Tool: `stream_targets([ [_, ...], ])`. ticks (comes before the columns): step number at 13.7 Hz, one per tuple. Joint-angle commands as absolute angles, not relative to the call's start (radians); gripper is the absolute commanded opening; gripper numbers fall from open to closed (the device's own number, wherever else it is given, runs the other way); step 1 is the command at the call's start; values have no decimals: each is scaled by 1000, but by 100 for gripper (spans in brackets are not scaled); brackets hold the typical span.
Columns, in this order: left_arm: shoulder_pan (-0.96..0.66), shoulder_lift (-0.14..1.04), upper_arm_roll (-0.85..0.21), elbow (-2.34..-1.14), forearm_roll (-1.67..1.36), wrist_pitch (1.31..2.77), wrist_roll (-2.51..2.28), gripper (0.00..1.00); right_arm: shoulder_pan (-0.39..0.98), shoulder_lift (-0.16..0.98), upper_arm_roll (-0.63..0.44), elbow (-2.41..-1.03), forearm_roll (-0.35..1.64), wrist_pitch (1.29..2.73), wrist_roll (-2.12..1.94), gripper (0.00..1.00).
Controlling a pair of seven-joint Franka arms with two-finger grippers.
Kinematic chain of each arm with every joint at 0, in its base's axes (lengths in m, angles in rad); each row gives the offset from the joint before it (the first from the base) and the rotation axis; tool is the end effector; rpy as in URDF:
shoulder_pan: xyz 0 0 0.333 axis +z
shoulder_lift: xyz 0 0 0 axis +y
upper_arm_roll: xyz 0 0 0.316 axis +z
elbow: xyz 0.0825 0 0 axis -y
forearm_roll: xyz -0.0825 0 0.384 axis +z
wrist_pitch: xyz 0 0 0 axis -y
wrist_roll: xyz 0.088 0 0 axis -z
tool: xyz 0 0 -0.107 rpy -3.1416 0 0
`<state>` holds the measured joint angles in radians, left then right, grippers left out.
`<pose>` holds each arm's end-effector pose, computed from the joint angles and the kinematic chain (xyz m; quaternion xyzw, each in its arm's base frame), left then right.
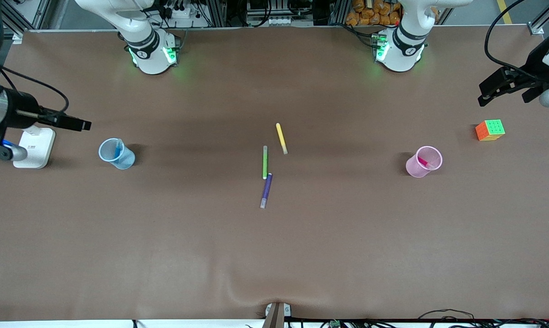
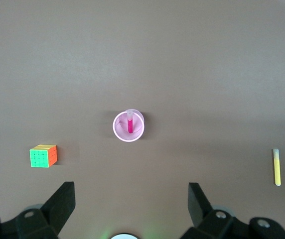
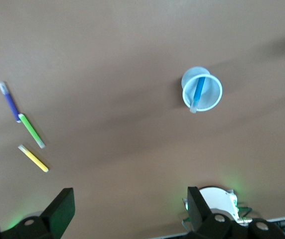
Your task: Place pink and blue markers in matching cups
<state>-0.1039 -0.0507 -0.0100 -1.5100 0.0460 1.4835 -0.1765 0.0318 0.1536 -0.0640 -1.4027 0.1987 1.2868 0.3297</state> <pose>0.5265 -0.0551 0.6728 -0.9991 -0.0336 -0.0153 0.0211 0.5694 0.0098 0.5966 -0.9730 0.1633 0.1460 0.0724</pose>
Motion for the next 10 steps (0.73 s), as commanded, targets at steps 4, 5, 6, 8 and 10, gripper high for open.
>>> stream_targets([
  [4,-98,-49,-8,-1506,37,1483,-158,100,3,72,-6,-1330,124,1270,293,100],
  [5,-98,-49,-9,-1505,35,1483,-158,100,11,61,-9,-1341,123,1270,284,100],
  [6,-98,-49,-9,-1506,37,1483,-158,100,24,52,-12,-1351,118,1275,278,100],
  [8,-98,-51,-9,-1506,37,1483,-158,100,23,28,-11,-1385,118,1293,275,100],
  [10,-97,-51,-9,-1506,37,1482,-158,100,18,-29,-12,-1466,117,1348,194,100],
])
